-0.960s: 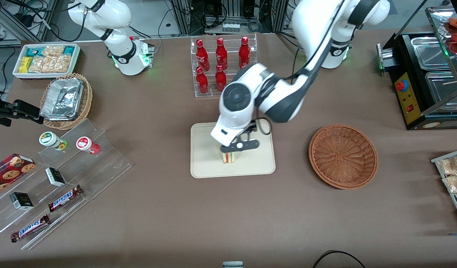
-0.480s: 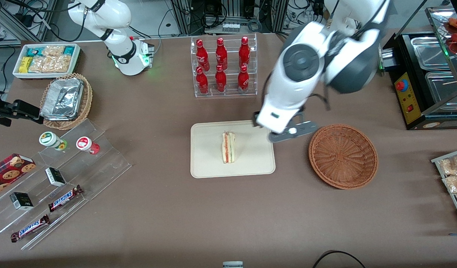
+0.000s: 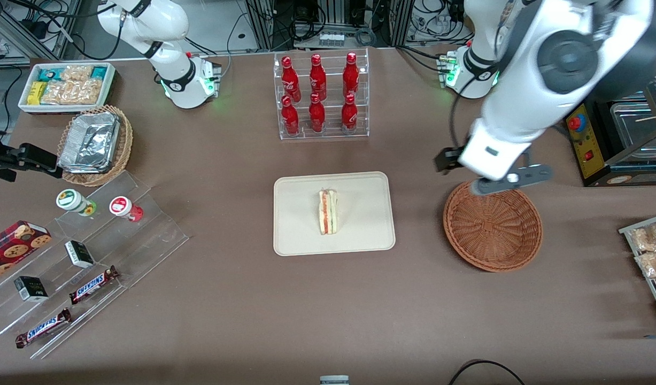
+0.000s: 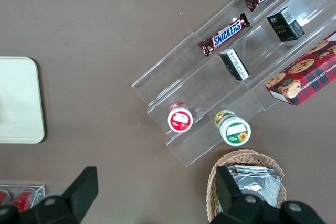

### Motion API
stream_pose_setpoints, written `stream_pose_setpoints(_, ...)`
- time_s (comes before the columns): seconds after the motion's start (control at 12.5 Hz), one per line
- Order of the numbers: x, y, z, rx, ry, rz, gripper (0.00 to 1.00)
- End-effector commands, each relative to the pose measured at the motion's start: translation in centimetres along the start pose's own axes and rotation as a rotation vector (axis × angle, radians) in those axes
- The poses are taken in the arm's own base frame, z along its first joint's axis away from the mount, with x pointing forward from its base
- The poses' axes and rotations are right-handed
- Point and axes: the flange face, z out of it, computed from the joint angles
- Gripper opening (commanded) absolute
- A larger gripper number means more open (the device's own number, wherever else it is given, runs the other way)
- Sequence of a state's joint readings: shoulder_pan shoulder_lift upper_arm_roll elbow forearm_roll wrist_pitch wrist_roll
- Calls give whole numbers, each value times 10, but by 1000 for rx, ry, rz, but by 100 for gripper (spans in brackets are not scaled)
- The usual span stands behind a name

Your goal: Place sandwich from basket to tray

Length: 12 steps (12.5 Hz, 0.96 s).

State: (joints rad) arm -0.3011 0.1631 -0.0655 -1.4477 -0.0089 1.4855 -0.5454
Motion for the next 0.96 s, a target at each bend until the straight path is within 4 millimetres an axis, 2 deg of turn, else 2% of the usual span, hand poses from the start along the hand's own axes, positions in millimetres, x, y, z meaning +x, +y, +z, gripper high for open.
stream_pose_setpoints(0.0,-5,-37,-13,16,3,32,99)
stream_pose_setpoints(0.48,3,-109,-33,9,-14,96,99)
stream_pose_setpoints(0.8,-6,-118,-44,6,1,134,99)
stream_pose_setpoints(0.88,-5,-134,-43,3,-2,135,99)
